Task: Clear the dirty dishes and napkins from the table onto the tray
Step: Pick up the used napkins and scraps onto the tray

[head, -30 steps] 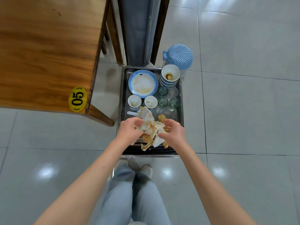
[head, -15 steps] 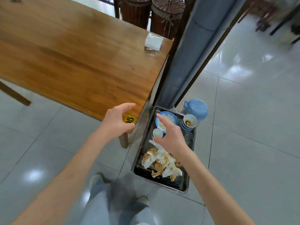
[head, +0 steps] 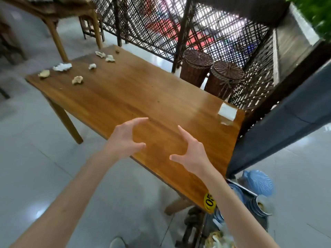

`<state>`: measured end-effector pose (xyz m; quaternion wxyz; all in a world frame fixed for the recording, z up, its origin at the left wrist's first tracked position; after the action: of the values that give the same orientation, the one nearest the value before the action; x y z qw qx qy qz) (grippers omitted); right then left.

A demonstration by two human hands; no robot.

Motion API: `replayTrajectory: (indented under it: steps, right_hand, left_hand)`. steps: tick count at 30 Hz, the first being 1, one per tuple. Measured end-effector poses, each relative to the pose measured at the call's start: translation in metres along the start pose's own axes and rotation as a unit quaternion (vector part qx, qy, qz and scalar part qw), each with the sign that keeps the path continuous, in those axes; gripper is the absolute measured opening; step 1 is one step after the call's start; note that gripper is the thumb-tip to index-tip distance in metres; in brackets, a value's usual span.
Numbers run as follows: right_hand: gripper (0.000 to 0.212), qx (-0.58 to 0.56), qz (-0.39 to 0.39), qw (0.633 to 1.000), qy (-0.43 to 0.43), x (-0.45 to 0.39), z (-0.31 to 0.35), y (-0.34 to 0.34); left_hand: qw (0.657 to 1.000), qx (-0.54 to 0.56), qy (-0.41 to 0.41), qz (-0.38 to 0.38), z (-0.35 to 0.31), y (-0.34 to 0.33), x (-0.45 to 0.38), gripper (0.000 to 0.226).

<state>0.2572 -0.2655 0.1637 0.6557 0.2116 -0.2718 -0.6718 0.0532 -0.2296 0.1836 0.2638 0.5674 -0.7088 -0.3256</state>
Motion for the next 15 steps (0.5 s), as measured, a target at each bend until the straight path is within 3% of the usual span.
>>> replayTrajectory:
  steps: [7,15]
  right_hand:
    - [0.088,-0.025,0.024,0.998,0.048,-0.088,0.096,-0.080]
    - [0.088,-0.015,0.067,0.995,0.073,-0.208,0.160,-0.178]
  left_hand:
    - [0.999,-0.021,0.025,-0.039,0.086,0.099,-0.052,0.076]
    - [0.994,-0.027,0.070,-0.083,0.204,0.172,-0.126,0.074]
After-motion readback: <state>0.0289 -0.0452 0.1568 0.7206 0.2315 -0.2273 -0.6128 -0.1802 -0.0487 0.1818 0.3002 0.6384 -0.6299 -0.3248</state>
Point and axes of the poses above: each hand's wrist, its own x-axis away from the middle knuckle, its own y-axis out of the back of the hand, z = x × y, the point moved 4 cm from there along -x, towards the middle knuckle, and after that the axes turned 7 degrees about -x, right-handed, at the moved point
